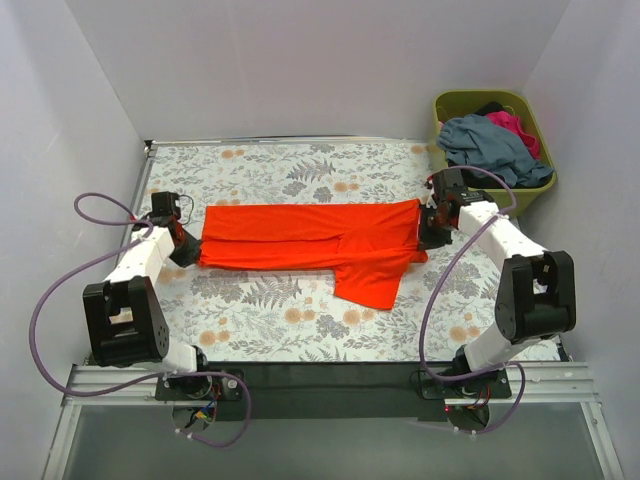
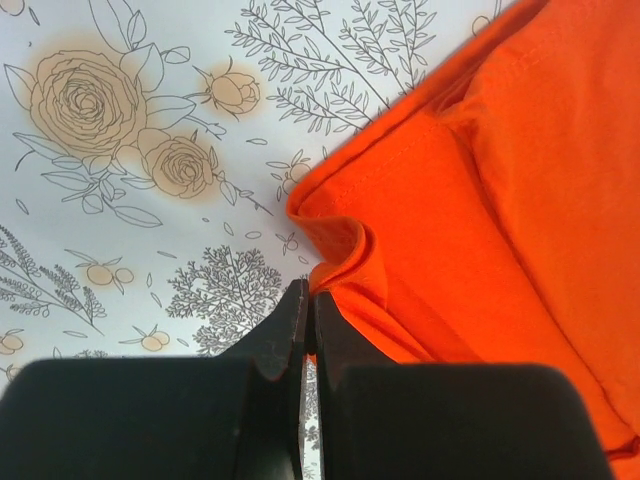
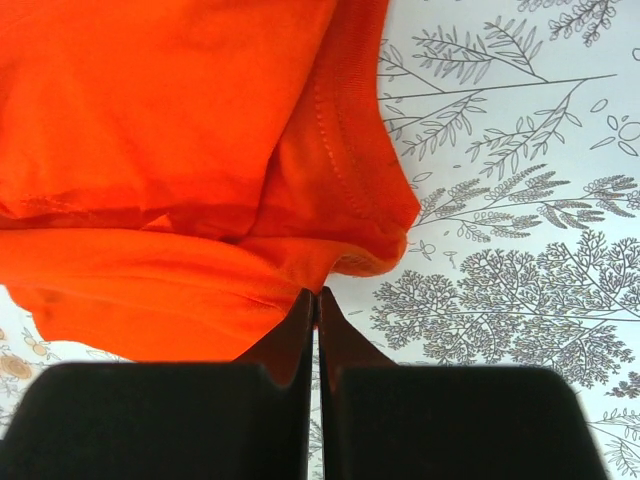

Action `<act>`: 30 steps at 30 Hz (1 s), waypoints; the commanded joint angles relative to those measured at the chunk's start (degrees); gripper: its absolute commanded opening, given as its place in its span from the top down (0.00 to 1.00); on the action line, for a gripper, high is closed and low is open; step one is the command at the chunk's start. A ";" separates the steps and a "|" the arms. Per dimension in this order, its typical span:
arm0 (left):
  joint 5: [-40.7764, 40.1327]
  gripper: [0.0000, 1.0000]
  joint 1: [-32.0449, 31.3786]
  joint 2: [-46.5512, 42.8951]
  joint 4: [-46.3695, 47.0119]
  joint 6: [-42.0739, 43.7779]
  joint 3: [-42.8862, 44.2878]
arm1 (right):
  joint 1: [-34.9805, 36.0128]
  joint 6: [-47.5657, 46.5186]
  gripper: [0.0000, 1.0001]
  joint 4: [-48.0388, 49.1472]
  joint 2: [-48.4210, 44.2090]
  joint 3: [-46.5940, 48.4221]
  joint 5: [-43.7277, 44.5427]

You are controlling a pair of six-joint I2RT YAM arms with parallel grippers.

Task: Fold and stack the t-shirts
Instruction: Fold the tshirt

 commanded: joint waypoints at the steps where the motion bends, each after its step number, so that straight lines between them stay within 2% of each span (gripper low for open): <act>1: -0.19 1.00 0.95 0.93 1.45 0.08 1.70 | -1.77 -1.45 0.99 -1.22 1.58 2.48 -0.52; 16: 1.04 1.00 1.57 9.28 5.41 0.16 3.63 | -3.45 -2.42 0.99 -0.35 7.82 6.53 -1.84; 30: 1.05 1.00 1.57 9.55 6.72 1.13 5.48 | -3.53 -2.33 0.99 0.45 8.79 7.41 -0.88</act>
